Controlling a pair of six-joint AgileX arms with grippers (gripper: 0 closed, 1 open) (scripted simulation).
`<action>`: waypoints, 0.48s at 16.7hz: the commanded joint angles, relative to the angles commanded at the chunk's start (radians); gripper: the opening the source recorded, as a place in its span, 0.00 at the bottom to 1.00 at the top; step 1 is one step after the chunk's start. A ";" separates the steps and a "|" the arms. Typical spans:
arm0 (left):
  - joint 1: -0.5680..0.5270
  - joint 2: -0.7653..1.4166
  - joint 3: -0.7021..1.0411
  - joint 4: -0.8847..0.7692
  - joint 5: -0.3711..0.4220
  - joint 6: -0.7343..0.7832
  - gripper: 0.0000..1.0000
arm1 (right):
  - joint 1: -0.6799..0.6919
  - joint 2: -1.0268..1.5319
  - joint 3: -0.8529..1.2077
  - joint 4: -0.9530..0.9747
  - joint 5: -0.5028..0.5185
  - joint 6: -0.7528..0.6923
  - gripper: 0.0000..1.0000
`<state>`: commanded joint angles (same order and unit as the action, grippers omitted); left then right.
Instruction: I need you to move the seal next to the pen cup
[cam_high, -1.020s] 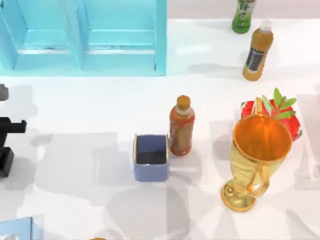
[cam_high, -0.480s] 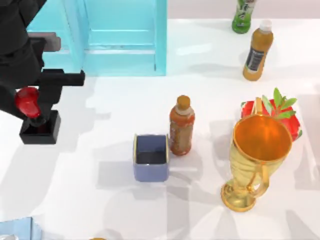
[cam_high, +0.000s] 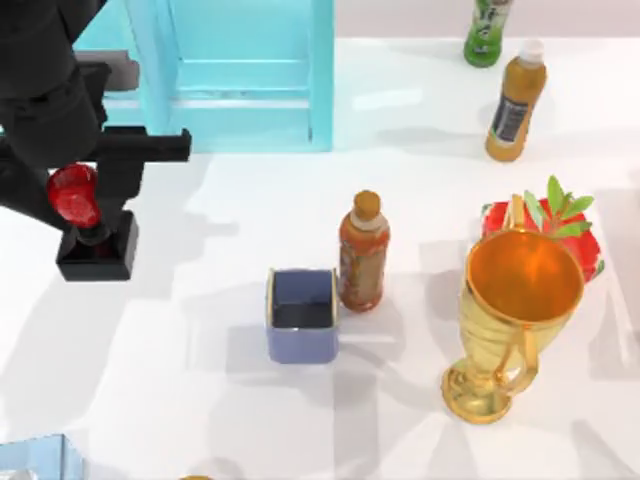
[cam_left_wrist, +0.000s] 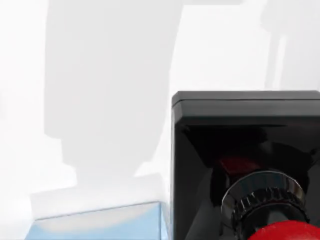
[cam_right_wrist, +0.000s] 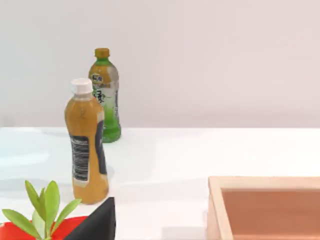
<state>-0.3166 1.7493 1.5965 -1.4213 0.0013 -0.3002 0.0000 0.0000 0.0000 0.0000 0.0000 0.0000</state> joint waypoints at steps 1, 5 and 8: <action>-0.014 0.020 0.000 0.020 0.000 -0.020 0.00 | 0.000 0.000 0.000 0.000 0.000 0.000 1.00; -0.118 0.138 -0.004 0.141 0.001 -0.116 0.00 | 0.000 0.000 0.000 0.000 0.000 0.000 1.00; -0.173 0.195 -0.007 0.206 0.001 -0.163 0.00 | 0.000 0.000 0.000 0.000 0.000 0.000 1.00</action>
<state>-0.4893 1.9446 1.5900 -1.2158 0.0019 -0.4637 0.0000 0.0000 0.0000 0.0000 0.0000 0.0000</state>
